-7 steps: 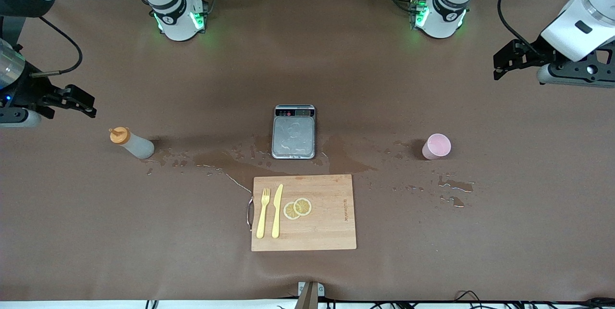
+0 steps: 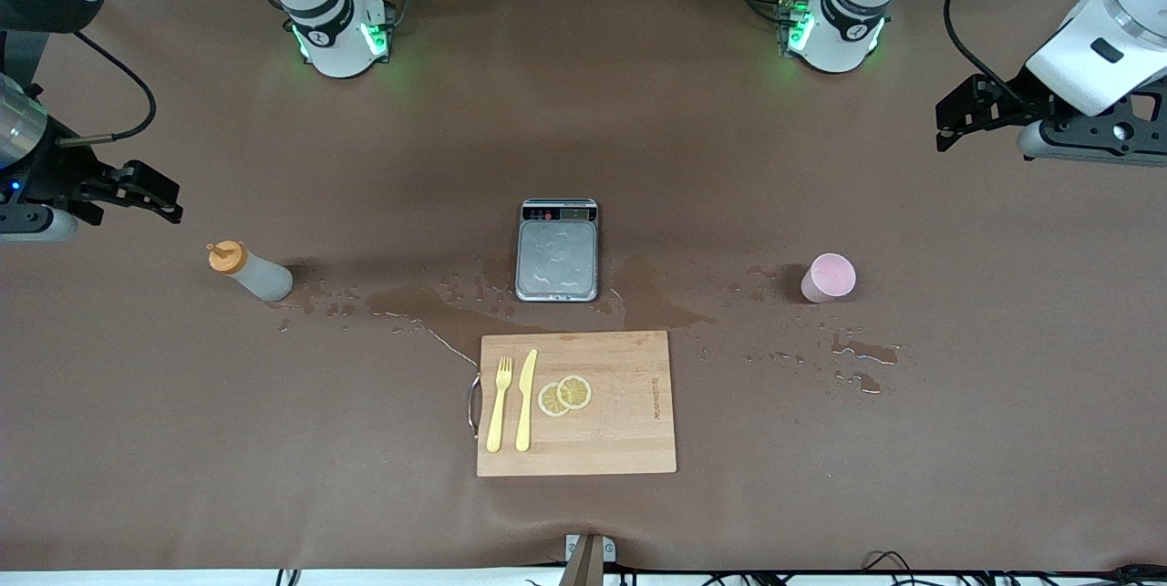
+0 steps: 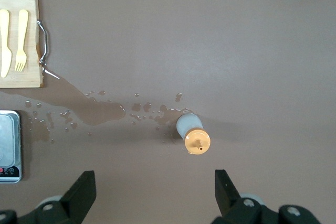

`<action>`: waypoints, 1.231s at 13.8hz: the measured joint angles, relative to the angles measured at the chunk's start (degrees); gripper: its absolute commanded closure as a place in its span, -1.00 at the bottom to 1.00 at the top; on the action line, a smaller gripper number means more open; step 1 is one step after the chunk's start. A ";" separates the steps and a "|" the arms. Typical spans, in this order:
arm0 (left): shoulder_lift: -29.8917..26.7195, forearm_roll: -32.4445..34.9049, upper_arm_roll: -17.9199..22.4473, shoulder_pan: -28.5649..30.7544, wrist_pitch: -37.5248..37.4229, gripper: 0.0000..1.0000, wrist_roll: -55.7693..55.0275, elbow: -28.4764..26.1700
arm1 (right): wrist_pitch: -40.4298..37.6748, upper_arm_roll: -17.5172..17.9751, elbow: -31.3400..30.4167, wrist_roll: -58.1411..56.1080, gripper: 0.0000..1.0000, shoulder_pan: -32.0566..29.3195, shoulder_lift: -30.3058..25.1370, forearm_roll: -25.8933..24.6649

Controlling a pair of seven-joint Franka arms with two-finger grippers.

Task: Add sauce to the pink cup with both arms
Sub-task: 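Reach the left gripper to the cup while the right gripper nears the bottle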

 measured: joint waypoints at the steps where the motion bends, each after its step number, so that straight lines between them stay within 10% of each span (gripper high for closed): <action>1: 0.00 0.00 0.03 0.01 0.00 -1.00 -0.02 0.02 | 0.00 -0.12 0.00 0.00 -1.00 0.00 0.00 0.00; 17: 5.75 -0.06 0.27 0.47 0.95 -1.00 -0.05 -0.58 | -1.38 -1.78 -1.24 0.48 -1.00 -13.24 4.02 -0.28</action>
